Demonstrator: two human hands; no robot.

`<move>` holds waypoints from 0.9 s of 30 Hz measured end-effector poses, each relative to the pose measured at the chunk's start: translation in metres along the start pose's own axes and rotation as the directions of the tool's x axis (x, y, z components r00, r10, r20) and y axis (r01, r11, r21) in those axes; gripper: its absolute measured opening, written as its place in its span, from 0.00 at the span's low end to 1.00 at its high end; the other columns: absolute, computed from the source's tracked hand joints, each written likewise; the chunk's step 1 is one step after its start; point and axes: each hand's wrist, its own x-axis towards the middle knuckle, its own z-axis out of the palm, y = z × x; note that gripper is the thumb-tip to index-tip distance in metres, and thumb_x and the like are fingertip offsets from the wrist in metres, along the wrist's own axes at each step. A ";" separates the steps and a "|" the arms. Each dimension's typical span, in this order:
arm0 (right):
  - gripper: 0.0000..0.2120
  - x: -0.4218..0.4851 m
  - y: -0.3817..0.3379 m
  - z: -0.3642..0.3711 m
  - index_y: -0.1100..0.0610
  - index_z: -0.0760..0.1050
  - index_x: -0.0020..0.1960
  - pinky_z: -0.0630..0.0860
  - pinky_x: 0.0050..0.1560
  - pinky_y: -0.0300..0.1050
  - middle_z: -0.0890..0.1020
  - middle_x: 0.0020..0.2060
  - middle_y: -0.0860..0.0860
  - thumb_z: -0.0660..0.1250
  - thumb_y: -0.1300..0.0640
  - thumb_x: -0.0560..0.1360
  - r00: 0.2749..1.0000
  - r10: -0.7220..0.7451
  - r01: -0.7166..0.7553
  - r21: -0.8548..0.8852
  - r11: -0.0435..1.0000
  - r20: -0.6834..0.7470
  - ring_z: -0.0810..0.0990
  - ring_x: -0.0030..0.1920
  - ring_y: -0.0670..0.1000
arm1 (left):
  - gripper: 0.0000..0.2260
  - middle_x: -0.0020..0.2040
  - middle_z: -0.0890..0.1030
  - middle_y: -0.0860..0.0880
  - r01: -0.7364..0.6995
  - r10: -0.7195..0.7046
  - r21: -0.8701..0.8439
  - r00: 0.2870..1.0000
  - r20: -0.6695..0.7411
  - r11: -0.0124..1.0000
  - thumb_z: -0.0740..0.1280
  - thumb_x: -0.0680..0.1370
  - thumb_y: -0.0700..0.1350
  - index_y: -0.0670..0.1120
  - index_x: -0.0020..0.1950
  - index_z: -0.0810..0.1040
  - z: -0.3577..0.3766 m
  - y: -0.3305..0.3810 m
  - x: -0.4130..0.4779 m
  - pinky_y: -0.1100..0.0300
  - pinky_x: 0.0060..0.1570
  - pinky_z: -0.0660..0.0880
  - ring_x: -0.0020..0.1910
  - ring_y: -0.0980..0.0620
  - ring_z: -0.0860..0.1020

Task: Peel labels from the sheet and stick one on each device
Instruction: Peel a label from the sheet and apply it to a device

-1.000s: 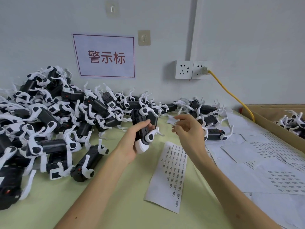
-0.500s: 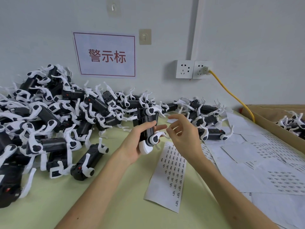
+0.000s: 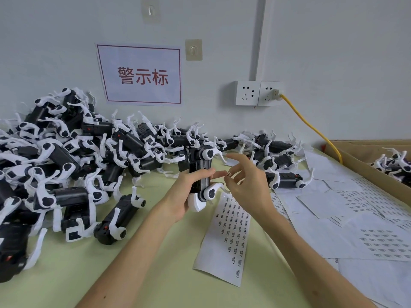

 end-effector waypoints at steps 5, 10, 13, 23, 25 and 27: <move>0.25 0.000 0.000 0.000 0.45 0.75 0.67 0.74 0.37 0.29 0.80 0.39 0.44 0.69 0.66 0.75 1.000 0.002 -0.002 0.001 1.000 0.012 0.80 0.38 0.44 | 0.07 0.61 0.85 0.48 0.010 -0.009 0.022 1.000 -0.010 1.000 0.70 0.75 0.50 0.51 0.40 0.87 -0.001 -0.001 0.001 0.59 0.40 0.80 0.49 0.53 0.84; 0.25 -0.001 0.001 0.001 0.46 0.75 0.67 0.74 0.38 0.29 0.80 0.40 0.43 0.69 0.66 0.75 0.999 0.010 -0.009 -0.012 1.000 0.031 0.80 0.39 0.43 | 0.25 0.61 0.85 0.47 0.009 -0.005 0.052 0.997 -0.073 0.999 0.70 0.72 0.52 0.41 0.65 0.82 -0.001 -0.001 0.002 0.61 0.40 0.79 0.53 0.51 0.83; 0.24 -0.001 0.002 0.001 0.45 0.75 0.66 0.74 0.39 0.29 0.80 0.40 0.44 0.69 0.66 0.75 1.000 0.010 -0.010 -0.016 1.000 0.026 0.80 0.39 0.42 | 0.25 0.61 0.85 0.47 0.003 0.002 0.057 0.996 -0.087 0.998 0.71 0.71 0.51 0.41 0.65 0.82 -0.002 -0.002 0.003 0.61 0.43 0.78 0.55 0.50 0.82; 0.24 -0.002 0.002 0.003 0.46 0.75 0.67 0.74 0.41 0.28 0.80 0.40 0.43 0.69 0.66 0.75 0.999 0.005 -0.002 -0.057 0.998 0.049 0.80 0.42 0.41 | 0.27 0.60 0.86 0.47 -0.003 0.006 0.036 0.996 -0.092 0.999 0.72 0.71 0.51 0.39 0.66 0.80 -0.005 -0.006 0.008 0.53 0.49 0.78 0.55 0.48 0.84; 0.24 -0.003 0.003 0.004 0.47 0.75 0.67 0.73 0.41 0.27 0.80 0.41 0.43 0.69 0.66 0.75 0.998 0.002 0.002 -0.065 0.998 0.058 0.80 0.42 0.41 | 0.28 0.59 0.86 0.46 -0.002 0.005 0.025 0.995 -0.102 1.000 0.72 0.71 0.52 0.38 0.66 0.79 -0.005 -0.007 0.009 0.54 0.49 0.78 0.53 0.49 0.84; 0.25 -0.003 0.004 0.005 0.47 0.75 0.67 0.72 0.41 0.26 0.81 0.41 0.43 0.69 0.66 0.75 0.998 -0.003 0.007 -0.077 0.997 0.061 0.79 0.43 0.41 | 0.29 0.59 0.86 0.46 0.004 -0.001 0.023 0.994 -0.108 1.000 0.72 0.71 0.52 0.37 0.67 0.79 -0.005 -0.007 0.009 0.55 0.48 0.78 0.52 0.49 0.84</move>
